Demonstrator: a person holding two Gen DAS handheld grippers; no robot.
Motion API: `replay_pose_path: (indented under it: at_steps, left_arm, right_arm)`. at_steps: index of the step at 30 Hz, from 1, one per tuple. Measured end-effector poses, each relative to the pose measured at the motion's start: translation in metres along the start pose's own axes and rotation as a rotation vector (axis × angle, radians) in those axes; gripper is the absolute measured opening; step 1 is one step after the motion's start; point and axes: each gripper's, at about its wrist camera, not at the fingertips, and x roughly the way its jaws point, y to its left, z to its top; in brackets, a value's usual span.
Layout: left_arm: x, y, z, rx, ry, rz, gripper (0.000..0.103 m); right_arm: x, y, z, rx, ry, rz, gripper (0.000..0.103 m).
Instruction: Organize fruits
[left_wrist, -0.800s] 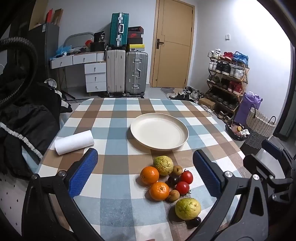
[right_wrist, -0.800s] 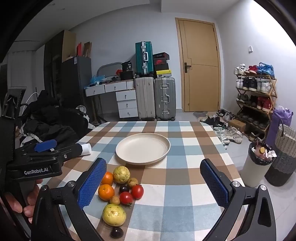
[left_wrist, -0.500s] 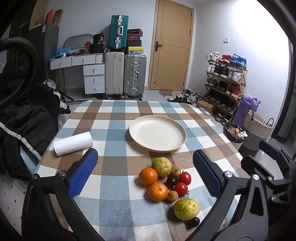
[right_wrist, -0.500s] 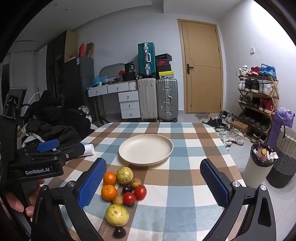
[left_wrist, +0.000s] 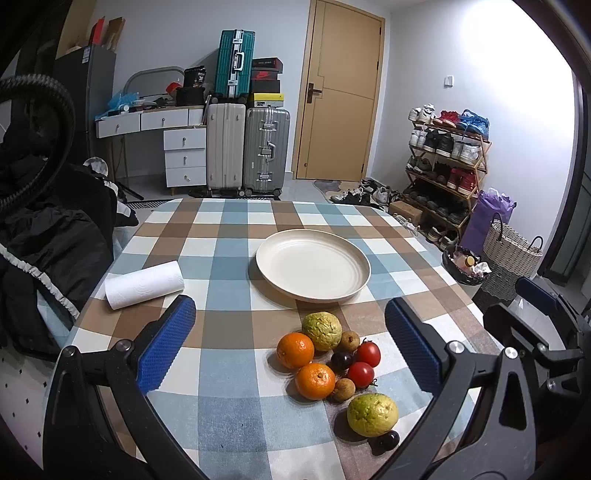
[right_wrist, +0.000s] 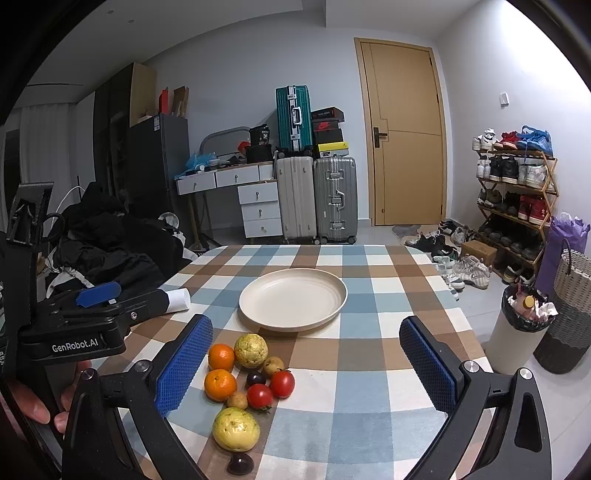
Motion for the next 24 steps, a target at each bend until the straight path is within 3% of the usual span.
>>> replay_pose_path:
  at_steps: [24]
  left_arm:
    - [0.0006,-0.0001,-0.0054,-0.004,-0.003,-0.011,0.102]
  right_arm:
    - [-0.0045,0.0028,-0.0007,0.004,-0.004,0.010,0.103]
